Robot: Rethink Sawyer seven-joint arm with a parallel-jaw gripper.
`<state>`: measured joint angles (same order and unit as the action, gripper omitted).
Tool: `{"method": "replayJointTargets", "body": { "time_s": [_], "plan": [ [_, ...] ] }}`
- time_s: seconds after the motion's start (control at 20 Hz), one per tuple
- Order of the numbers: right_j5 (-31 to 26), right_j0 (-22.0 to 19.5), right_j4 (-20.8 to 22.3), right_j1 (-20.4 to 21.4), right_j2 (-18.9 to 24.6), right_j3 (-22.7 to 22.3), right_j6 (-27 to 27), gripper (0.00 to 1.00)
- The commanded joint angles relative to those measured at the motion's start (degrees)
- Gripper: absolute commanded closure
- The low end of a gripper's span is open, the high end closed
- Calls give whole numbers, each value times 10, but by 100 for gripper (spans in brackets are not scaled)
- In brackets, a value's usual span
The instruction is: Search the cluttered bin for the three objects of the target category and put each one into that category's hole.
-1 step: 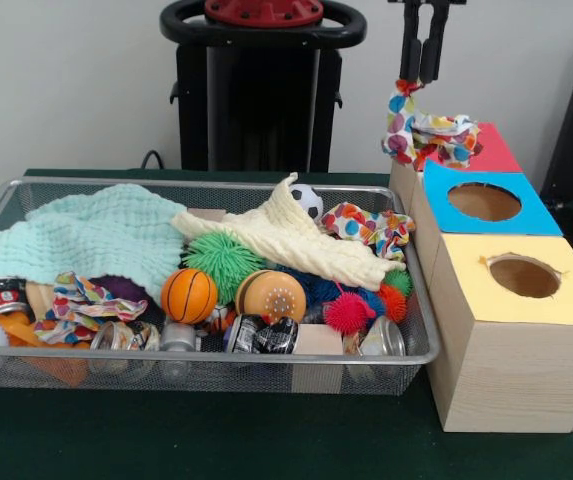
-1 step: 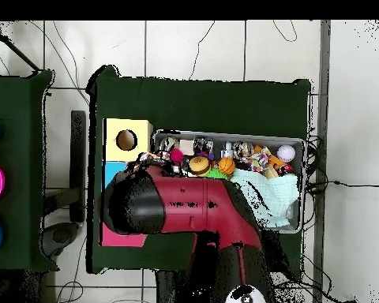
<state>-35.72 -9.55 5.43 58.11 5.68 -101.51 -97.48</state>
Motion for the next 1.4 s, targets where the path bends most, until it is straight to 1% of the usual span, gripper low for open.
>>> {"method": "replayJointTargets", "body": {
  "time_s": [0.05,0.25,0.35,0.5,0.9,1.05,1.4],
  "plan": [
    [-40,18,-8,-54,-5,21,-113,100],
    [-50,35,-9,-67,-16,47,-119,100],
    [-63,43,-10,-76,-21,70,-122,100],
    [-74,48,-16,-81,-24,86,-119,100],
    [-147,59,-24,-71,-33,135,-110,100],
    [-141,56,-26,-79,-31,141,-104,100],
    [-116,59,-31,-102,-30,145,-111,100]
  ]
}}
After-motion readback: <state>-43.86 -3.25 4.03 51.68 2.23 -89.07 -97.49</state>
